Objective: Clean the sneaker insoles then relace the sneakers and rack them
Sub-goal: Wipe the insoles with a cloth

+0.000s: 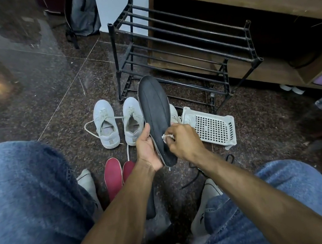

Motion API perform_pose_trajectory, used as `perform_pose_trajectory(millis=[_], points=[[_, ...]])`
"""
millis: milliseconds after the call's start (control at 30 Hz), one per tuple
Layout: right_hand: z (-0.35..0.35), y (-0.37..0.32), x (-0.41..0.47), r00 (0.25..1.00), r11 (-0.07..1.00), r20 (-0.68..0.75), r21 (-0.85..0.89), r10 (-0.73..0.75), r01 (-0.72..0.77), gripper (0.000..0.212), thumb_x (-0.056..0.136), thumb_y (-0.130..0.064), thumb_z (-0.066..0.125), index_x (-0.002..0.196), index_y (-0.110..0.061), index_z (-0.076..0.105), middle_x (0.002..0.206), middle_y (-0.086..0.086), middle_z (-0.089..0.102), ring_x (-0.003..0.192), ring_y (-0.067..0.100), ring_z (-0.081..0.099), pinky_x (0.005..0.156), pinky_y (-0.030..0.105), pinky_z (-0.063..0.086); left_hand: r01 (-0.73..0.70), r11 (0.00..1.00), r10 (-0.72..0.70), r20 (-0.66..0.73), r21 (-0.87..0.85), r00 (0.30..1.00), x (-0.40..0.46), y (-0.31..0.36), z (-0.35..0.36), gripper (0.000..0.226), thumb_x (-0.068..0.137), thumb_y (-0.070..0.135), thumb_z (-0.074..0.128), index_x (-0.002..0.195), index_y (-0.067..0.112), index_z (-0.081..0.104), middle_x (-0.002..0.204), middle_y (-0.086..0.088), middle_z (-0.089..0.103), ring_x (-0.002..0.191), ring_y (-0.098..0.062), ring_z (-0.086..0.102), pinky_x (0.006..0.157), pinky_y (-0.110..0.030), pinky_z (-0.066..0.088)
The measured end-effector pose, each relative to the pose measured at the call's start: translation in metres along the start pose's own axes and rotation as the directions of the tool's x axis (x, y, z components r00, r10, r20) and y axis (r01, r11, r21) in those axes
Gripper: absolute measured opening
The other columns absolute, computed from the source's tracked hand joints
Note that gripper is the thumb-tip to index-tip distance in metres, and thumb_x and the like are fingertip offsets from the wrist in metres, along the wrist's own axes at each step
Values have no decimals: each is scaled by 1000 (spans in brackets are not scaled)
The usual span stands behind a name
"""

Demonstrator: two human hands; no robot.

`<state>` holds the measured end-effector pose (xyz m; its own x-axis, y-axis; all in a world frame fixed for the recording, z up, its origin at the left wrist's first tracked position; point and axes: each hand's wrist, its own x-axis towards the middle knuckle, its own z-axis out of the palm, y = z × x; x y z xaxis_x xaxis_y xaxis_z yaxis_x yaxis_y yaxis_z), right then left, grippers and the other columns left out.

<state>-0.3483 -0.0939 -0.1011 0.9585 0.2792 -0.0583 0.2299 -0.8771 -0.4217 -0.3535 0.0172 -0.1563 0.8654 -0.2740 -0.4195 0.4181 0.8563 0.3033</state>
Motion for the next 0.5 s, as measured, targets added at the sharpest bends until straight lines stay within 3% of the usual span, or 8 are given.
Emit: perform_pose_trajectory(millis=[133, 267, 333, 433, 500], points=[[1, -2, -18, 991, 994, 83, 13, -106, 106, 18, 91, -16, 57, 100, -11, 73, 102, 5, 68, 89, 23, 63, 85, 37, 52, -8, 997, 7, -5, -81, 1000, 6, 2, -2, 67, 95, 51, 39, 135, -2, 49, 120, -19, 62, 127, -36, 51, 113, -51, 32], [-9, 9, 12, 999, 993, -32, -112, -26, 22, 23, 93, -21, 54, 104, -13, 71, 107, 6, 66, 95, 28, 62, 83, 36, 51, 8, 1000, -8, -13, 3, 1000, 3, -6, 5, 59, 95, 52, 39, 109, 3, 70, 106, -16, 70, 96, -30, 69, 94, -45, 48], [-9, 9, 17, 999, 994, -34, -108, 7, -11, 22, 92, -21, 54, 104, -13, 72, 107, 7, 67, 95, 29, 62, 83, 36, 51, 9, 1000, -9, -14, 6, 1000, 2, -6, 2, 59, 95, 51, 39, 105, 4, 72, 105, -16, 71, 93, -30, 70, 92, -44, 48], [1, 2, -2, 997, 1000, 73, 18, -12, 11, 18, 89, -16, 59, 99, -13, 73, 103, 7, 70, 90, 26, 65, 85, 34, 53, -18, 999, 18, -12, -39, 1000, 5, -1, -6, 67, 93, 51, 41, 132, -1, 54, 131, -21, 57, 117, -34, 59, 107, -48, 39], [8, -2, -21, 985, 995, 164, 92, -44, 29, 17, 89, -13, 60, 98, -12, 74, 102, 4, 71, 87, 20, 65, 85, 31, 53, -26, 994, 26, 2, -105, 1000, 5, 1, -8, 69, 92, 50, 43, 133, -4, 51, 132, -22, 56, 128, -37, 50, 105, -51, 42]])
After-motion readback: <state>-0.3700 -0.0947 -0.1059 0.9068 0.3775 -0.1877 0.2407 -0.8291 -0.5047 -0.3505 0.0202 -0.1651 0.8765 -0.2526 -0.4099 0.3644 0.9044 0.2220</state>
